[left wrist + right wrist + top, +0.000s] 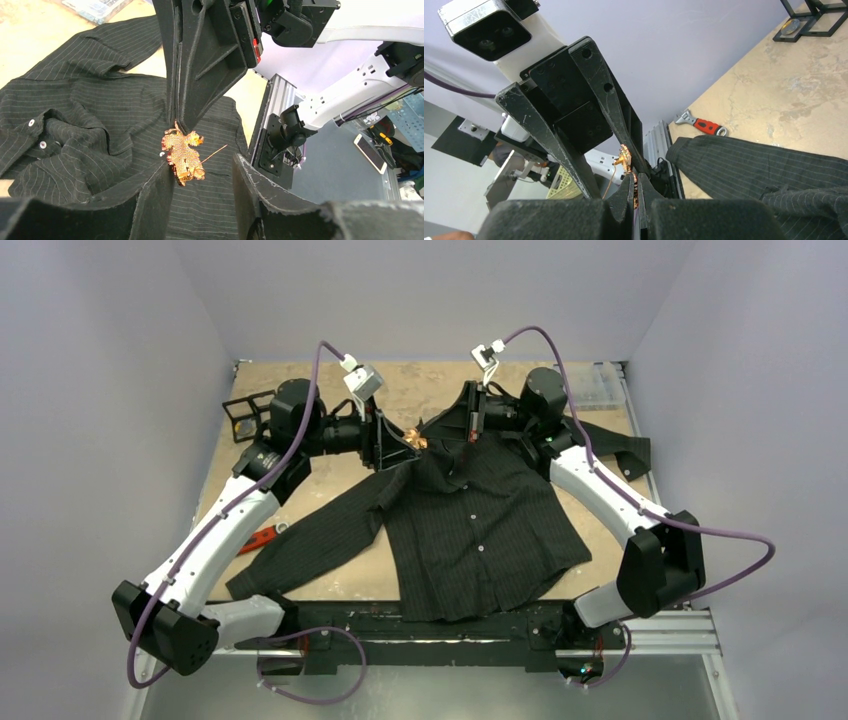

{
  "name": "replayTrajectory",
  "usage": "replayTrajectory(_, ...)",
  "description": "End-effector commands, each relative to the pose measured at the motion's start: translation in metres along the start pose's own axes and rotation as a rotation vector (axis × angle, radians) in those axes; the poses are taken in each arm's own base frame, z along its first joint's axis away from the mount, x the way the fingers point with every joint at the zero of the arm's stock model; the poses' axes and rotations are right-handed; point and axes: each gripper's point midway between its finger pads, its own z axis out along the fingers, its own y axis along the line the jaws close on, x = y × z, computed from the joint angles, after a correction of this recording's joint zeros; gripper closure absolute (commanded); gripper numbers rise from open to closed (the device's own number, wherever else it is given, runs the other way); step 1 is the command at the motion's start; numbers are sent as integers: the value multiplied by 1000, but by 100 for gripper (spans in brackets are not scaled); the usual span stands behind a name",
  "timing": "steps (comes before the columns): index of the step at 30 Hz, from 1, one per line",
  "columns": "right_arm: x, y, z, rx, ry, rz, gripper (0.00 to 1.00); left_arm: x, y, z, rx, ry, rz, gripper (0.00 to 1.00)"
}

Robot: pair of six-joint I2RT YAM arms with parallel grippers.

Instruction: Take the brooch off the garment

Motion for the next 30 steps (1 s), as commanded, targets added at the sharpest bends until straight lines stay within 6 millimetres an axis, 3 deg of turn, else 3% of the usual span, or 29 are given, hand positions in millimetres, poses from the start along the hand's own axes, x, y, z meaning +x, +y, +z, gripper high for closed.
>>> replayTrajectory(1, -10, 8, 1, -17, -28, -44, 100, -20, -24, -7, 73, -57, 57, 58)
replayTrajectory(7, -9, 10, 1, -25, -26, -53, 100, -21, -27, -8, 80, -66, 46, 67)
replayTrajectory(20, -6, 8, 0, -30, -16, -49, 100, -25, -36, -7, 136, -84, 32, 64)
replayTrajectory(30, -8, 9, 1, -29, -27, -50, 100, -32, -33, -5, 122, -109, 23, 68)
